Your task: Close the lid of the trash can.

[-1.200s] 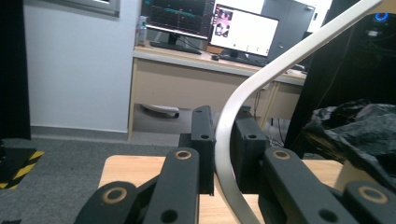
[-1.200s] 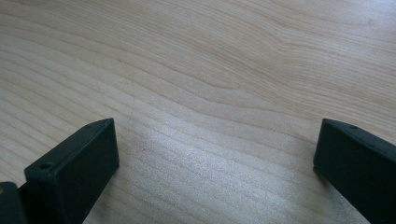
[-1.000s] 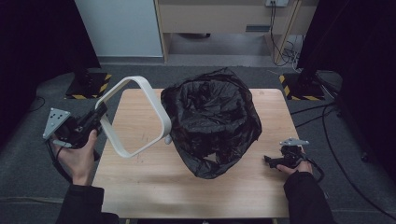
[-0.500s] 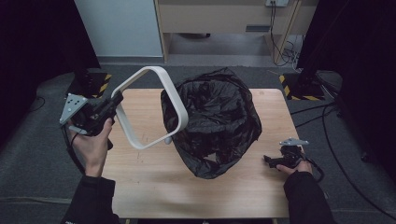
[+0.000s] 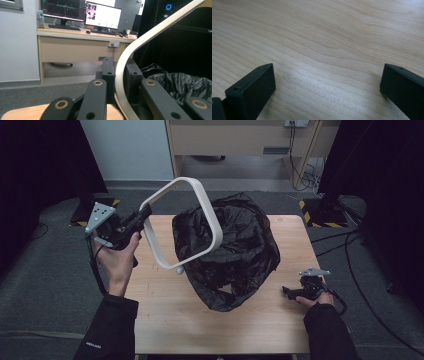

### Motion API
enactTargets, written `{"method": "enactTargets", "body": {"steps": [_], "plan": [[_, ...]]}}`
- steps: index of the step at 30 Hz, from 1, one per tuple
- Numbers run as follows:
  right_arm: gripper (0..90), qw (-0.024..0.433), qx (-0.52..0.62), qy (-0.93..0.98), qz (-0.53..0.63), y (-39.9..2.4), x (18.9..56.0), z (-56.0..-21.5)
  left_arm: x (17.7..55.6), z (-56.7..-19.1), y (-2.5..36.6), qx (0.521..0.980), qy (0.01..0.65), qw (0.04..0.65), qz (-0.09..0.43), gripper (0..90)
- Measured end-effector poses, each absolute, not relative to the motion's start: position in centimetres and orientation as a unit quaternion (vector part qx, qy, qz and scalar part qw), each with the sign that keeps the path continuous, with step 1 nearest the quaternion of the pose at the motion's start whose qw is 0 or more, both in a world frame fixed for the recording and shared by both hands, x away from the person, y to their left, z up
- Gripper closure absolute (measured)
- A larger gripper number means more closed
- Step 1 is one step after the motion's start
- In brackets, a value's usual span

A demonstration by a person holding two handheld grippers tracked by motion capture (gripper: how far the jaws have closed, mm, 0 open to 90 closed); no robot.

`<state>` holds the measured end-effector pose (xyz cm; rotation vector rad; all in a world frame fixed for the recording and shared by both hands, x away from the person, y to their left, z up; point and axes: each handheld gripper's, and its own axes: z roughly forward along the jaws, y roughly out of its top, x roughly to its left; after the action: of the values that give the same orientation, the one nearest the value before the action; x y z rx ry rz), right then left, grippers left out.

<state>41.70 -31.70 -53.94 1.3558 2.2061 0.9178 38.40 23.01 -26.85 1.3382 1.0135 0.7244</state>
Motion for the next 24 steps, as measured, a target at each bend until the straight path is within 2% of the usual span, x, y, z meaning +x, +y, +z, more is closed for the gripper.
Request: {"method": "enactTargets", "body": {"steps": [24], "plan": [[0.3,0.194,0.483,0.789,0.327,-31.6,41.8,-53.9,40.8,-25.6,18.6,0.608,0.439,0.605,0.268,80.8]]}}
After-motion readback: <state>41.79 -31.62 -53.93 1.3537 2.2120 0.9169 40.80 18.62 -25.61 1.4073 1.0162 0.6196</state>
